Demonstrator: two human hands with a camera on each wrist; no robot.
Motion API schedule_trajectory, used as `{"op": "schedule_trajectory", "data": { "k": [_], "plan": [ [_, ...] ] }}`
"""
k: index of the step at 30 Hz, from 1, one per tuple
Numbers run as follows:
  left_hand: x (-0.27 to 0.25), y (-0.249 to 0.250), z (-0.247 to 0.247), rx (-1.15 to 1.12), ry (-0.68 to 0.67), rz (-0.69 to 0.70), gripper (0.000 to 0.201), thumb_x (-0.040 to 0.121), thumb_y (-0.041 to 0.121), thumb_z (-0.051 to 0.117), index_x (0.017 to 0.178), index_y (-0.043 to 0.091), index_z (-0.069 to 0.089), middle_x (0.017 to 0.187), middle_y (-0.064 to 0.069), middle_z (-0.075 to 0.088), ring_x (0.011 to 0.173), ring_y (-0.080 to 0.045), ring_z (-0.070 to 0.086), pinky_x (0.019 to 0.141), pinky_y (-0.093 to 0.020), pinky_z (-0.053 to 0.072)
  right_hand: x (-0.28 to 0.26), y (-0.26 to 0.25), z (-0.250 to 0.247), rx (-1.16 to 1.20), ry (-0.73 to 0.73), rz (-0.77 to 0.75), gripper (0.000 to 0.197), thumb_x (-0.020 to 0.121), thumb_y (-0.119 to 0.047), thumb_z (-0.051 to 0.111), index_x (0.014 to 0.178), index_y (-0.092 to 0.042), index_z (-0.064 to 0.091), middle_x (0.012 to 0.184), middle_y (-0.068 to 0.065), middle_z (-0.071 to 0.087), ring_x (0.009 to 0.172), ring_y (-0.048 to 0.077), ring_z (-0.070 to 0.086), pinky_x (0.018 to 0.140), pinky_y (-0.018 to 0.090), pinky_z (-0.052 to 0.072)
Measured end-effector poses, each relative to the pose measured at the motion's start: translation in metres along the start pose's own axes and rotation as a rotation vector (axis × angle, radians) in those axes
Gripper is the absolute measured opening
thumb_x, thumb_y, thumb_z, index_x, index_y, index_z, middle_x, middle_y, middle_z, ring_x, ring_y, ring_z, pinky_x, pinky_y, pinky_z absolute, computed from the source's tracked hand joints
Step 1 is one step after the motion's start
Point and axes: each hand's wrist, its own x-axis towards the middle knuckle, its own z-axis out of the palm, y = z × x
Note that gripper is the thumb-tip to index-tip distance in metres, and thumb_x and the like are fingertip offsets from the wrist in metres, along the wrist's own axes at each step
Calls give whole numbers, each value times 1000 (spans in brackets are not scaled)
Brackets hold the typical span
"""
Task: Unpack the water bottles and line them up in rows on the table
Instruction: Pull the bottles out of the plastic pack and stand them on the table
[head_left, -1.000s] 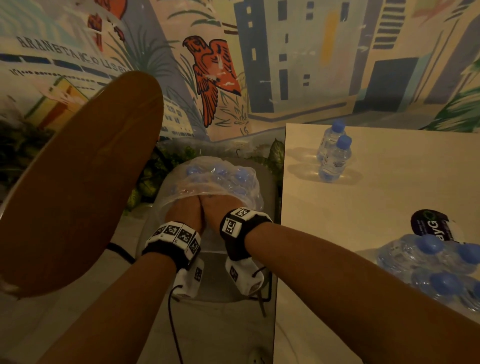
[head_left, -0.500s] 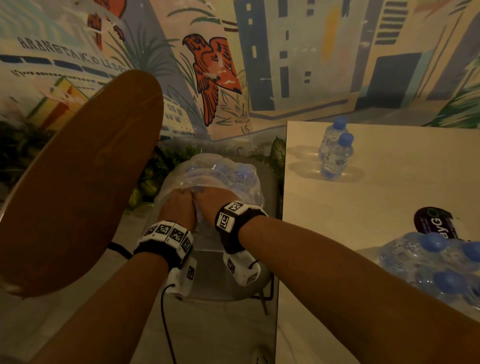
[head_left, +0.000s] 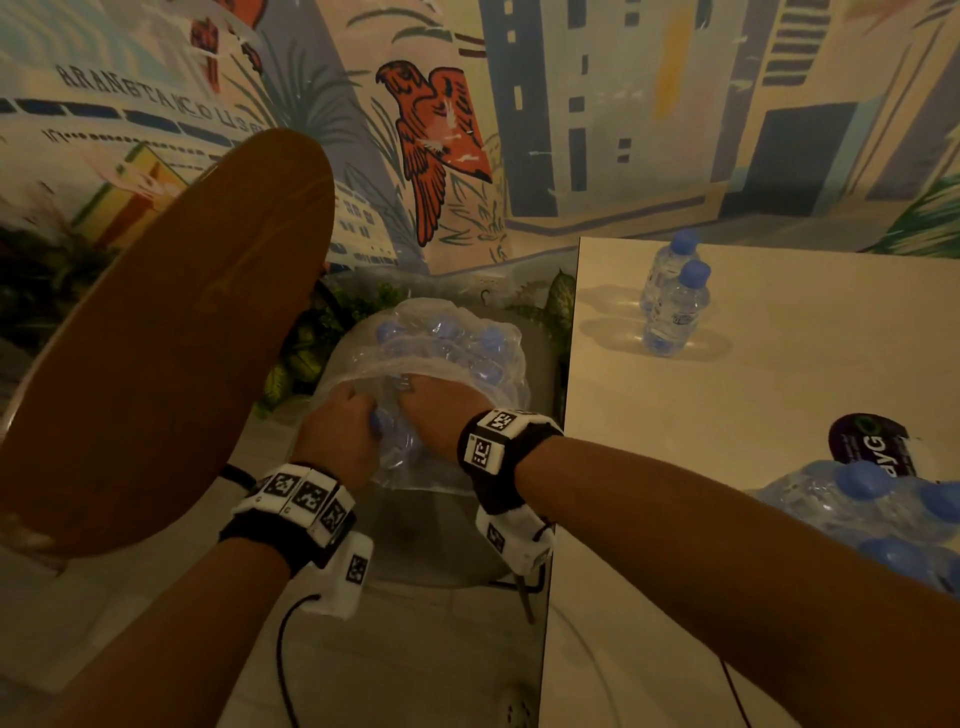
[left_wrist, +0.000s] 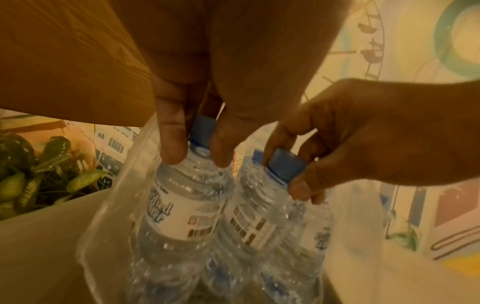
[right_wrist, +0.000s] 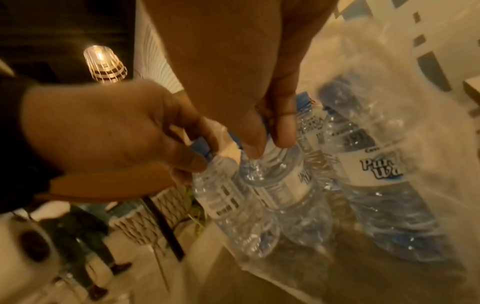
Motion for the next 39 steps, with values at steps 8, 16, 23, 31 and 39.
{"op": "schedule_trajectory", "data": {
  "k": [8,16,23,31,39],
  "plan": [
    [-50,2,-33,-171,-106,-37,26,82,19,69,107,15,64,99,-2,61,89,-14,54,75,-27,43,-67,36,-40,42,-25,26,17,80,-28,69,83,-12,62,77,1,55,74,17,52,61,23,39],
    [-88,88,-53,-177,-185,99,20,81,26,71,94,10,70,84,-6,70,73,-20,64,69,-38,55,-186,95,-117,207,-14,43,24,77,-23,75,89,-3,69,70,9,70,49,12,62,55,25,54],
    [-124,223,-83,-238,-129,384,21,79,24,72,97,14,69,80,0,68,59,-9,61,64,-30,54,-311,158,-188,269,110,68,23,72,-17,78,91,-8,69,69,-7,69,47,6,61,49,15,49],
    [-144,376,-112,-456,-55,627,22,77,35,70,76,13,71,48,-4,67,38,-10,61,45,-20,52,-421,236,-245,178,369,270,19,71,-26,77,81,-11,71,60,9,70,46,20,64,53,31,56],
    [-132,493,-50,-373,-131,660,49,81,47,66,61,2,71,55,-10,71,49,-15,65,53,-18,54,-461,318,-225,171,477,574,34,72,-33,78,73,-1,69,54,10,68,37,16,58,37,19,46]
  ]
}}
